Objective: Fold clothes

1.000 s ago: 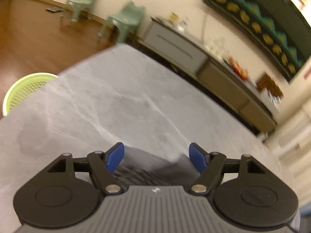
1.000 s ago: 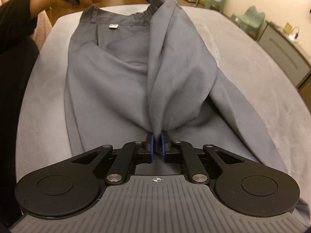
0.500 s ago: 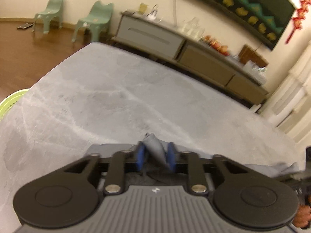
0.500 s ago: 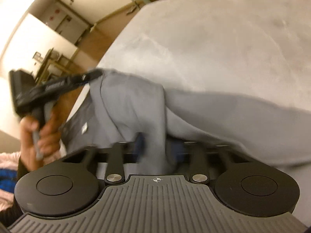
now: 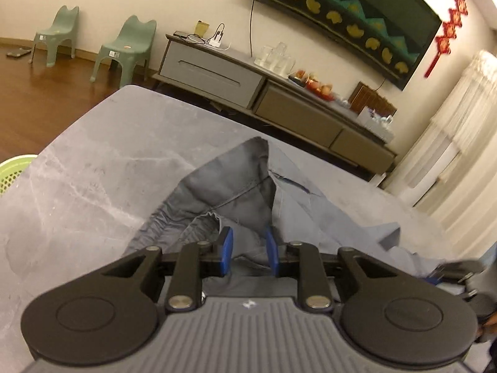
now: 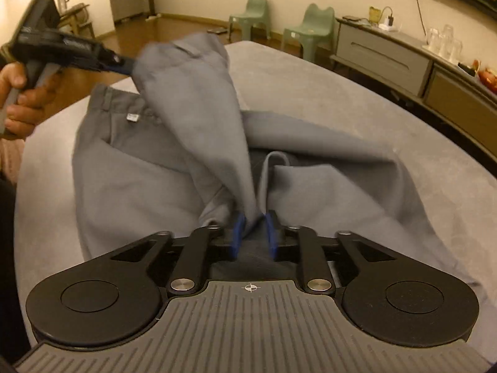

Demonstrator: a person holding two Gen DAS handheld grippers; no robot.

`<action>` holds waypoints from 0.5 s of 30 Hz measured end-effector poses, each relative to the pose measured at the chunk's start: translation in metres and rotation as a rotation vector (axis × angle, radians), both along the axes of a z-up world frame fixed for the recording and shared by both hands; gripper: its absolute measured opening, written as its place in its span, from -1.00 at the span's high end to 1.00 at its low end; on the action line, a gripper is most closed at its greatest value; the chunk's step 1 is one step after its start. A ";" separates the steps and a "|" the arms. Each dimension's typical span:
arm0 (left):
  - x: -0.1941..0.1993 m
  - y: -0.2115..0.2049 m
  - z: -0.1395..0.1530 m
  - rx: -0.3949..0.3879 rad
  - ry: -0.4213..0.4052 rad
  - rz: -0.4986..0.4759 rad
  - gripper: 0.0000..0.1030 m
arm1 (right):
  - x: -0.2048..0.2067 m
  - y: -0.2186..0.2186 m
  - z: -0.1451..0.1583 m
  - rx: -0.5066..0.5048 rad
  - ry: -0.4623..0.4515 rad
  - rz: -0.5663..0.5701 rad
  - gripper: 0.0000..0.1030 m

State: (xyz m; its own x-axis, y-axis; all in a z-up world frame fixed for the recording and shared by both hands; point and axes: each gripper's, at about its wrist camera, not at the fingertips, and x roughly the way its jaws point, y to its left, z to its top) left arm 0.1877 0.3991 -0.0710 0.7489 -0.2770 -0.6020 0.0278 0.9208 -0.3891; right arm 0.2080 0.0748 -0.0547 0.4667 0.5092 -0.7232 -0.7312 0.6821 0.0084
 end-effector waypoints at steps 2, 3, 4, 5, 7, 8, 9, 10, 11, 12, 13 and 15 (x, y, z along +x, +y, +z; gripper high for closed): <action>0.004 0.000 -0.001 0.004 0.009 0.011 0.48 | -0.001 0.004 0.019 0.038 -0.037 -0.005 -0.09; 0.005 0.000 -0.001 0.003 0.011 0.016 0.44 | -0.002 0.006 0.028 0.064 -0.053 -0.008 -0.13; 0.006 0.000 -0.002 0.002 0.013 0.021 0.43 | 0.000 0.005 0.038 0.093 -0.053 -0.009 -0.25; 0.006 0.000 0.000 -0.003 0.006 0.027 0.40 | 0.004 0.008 0.045 0.120 -0.049 -0.006 -0.45; 0.006 0.002 0.006 -0.040 -0.032 0.039 0.20 | 0.014 0.014 0.054 0.145 -0.039 0.022 -0.70; 0.007 0.003 0.007 -0.060 -0.043 0.043 0.01 | 0.020 0.021 0.057 0.148 -0.031 0.040 -0.74; 0.008 0.006 0.007 -0.078 -0.050 0.047 -0.06 | 0.028 0.034 0.054 0.123 -0.018 0.070 -0.74; 0.009 0.008 0.007 -0.096 -0.054 0.050 -0.06 | 0.037 0.044 0.048 0.079 0.000 0.101 -0.70; 0.011 0.010 0.006 -0.113 -0.057 0.054 -0.09 | 0.047 0.060 0.039 0.012 0.031 0.135 -0.24; 0.013 0.012 0.007 -0.127 -0.062 0.058 -0.10 | 0.057 0.075 0.030 -0.055 0.050 0.157 0.27; 0.015 0.013 0.008 -0.138 -0.069 0.063 -0.10 | 0.068 0.089 0.026 -0.120 0.040 0.148 0.91; 0.021 0.014 0.008 -0.136 -0.084 0.074 -0.20 | 0.088 0.100 0.038 -0.114 -0.027 0.088 0.93</action>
State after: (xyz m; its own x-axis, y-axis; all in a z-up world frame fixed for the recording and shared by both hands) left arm 0.2084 0.4135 -0.0626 0.8167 -0.2937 -0.4967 -0.0007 0.8603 -0.5098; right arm 0.2959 0.1747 -0.0171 0.4442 0.4640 -0.7664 -0.7871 0.6107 -0.0864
